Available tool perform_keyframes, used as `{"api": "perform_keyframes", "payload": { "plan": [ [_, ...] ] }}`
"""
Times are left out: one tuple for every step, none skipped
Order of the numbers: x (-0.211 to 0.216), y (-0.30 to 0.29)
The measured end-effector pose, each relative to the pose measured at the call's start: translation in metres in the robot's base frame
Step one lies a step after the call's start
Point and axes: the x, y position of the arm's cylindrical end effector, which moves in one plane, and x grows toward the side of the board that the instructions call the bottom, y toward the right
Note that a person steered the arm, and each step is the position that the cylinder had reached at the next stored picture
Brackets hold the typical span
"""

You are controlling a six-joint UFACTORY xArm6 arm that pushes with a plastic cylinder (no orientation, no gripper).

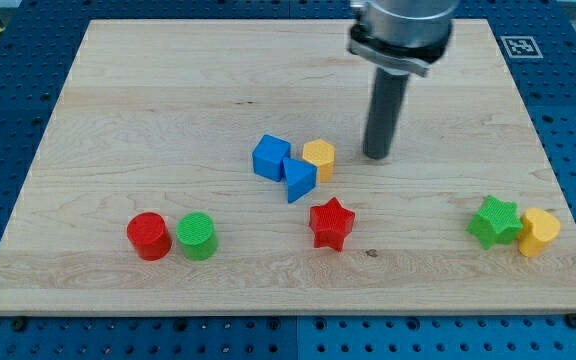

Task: Move the yellow heart to the group of blocks

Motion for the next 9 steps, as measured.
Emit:
{"api": "perform_keyframes", "payload": {
  "plan": [
    [0.022, 0.050],
    [0.047, 0.094],
    [0.055, 0.134],
    [0.064, 0.170],
    [0.099, 0.183],
    [0.141, 0.183],
    [0.162, 0.154],
    [0.162, 0.137],
    [0.161, 0.137]
  ]
}}
